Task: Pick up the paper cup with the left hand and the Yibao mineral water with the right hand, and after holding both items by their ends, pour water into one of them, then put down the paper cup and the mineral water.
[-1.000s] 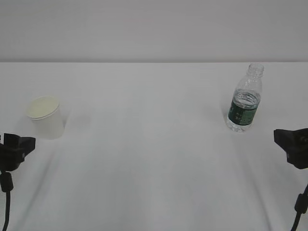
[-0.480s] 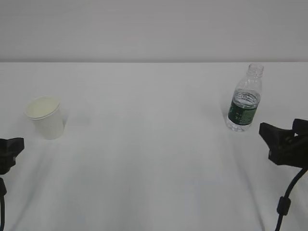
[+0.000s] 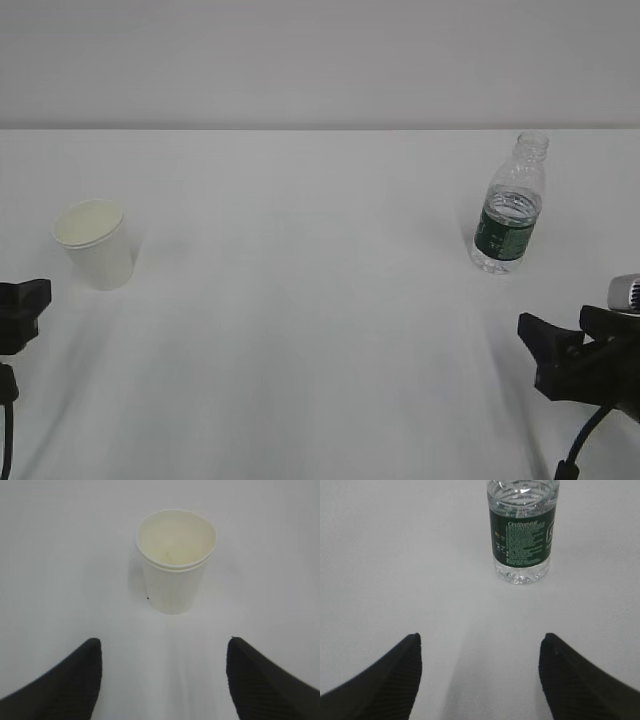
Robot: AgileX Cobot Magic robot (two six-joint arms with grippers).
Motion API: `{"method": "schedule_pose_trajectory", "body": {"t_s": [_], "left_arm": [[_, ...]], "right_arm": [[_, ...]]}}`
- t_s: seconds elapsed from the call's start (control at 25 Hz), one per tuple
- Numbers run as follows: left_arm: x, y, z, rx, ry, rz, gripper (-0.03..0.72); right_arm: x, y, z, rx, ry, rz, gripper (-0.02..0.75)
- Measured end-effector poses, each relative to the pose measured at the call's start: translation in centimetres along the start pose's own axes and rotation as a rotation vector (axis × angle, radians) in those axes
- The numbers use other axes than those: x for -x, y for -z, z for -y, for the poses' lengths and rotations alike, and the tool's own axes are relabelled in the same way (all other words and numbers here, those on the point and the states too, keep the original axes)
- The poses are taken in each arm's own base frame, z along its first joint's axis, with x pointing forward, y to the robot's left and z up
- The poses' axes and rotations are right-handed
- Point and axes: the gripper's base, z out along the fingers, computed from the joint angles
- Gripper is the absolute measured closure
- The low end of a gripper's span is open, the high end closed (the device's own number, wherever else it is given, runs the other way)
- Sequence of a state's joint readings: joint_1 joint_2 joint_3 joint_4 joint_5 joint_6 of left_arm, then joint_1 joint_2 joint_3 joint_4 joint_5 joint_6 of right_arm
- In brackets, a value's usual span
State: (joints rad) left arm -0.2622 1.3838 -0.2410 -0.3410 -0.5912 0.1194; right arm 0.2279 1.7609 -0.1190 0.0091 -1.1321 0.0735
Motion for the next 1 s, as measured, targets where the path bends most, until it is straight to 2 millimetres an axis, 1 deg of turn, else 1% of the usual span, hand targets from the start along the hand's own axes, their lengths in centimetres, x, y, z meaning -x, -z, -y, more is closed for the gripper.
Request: {"method": "schedule_pose_trajectory", "body": {"t_s": [0.32, 0.48, 0.64, 0.72, 1.0], "left_arm": [[-1.4, -2.3, -0.3, 0.046, -0.031, 0.035, 0.137], [-2.6, -3.4, 0.1, 0.01, -0.057, 0.027, 0.137], [-3.0, -4.0, 0.9, -0.072, -0.116, 0.068, 0.137], [-3.0, -4.1, 0.9, -0.079, -0.121, 0.085, 0.137], [-4.3, -5.0, 0.8, -0.074, -0.13, 0.082, 0.137]], "right_arm": [[1.0, -1.0, -0.1, 0.004, 0.004, 0.05, 0.186], [1.7, -1.5, -0.1, 0.006, 0.011, 0.077, 0.186], [2.1, -1.9, -0.2, 0.006, 0.028, 0.096, 0.186], [2.1, -1.9, -0.2, 0.005, 0.04, 0.096, 0.186], [2.5, -2.3, -0.2, -0.002, 0.069, 0.116, 0.186]]}}
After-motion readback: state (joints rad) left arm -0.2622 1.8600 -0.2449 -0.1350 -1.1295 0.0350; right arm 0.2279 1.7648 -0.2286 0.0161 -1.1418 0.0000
